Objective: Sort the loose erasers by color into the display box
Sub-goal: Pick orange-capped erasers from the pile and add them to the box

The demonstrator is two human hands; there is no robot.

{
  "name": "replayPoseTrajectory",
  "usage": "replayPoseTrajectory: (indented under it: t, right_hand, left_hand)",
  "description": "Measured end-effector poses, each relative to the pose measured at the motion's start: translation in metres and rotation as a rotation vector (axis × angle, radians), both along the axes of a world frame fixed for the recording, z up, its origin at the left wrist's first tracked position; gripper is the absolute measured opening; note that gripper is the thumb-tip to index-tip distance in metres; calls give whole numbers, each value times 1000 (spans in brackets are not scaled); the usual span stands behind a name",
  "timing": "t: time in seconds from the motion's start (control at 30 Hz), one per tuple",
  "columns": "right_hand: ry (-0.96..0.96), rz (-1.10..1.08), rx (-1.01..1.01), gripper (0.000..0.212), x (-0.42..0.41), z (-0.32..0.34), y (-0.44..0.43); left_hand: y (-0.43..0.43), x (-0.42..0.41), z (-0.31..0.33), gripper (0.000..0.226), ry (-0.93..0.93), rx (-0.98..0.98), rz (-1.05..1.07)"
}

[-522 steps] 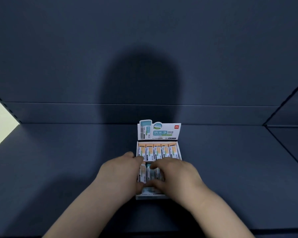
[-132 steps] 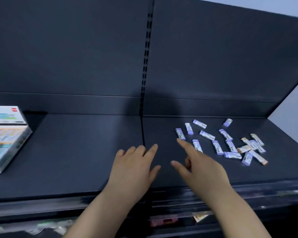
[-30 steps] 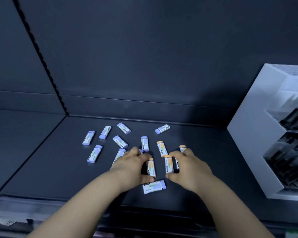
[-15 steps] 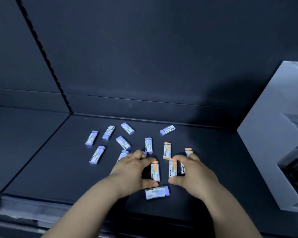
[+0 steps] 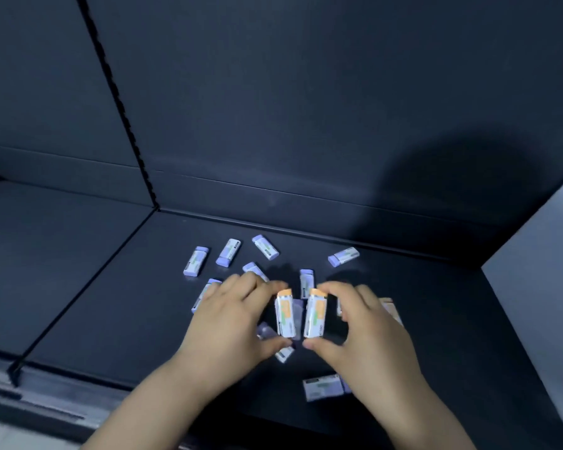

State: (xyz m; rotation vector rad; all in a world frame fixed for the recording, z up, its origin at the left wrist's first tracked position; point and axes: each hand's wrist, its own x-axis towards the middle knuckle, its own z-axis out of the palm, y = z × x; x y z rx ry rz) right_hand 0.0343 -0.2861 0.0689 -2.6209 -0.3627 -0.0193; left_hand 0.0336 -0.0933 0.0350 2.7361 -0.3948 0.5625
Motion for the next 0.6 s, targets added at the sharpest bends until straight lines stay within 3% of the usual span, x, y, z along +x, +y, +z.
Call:
replayPoseTrajectory:
  t: [0.27,0.6]
  right_hand:
    - [-62,85,-24,67,4,6,116]
    - [9,107,52,62,-4,9,294]
  left_hand:
    - [114,-10,20,74,-50,52,68]
    - [295,-23,25,80,-44,101,63]
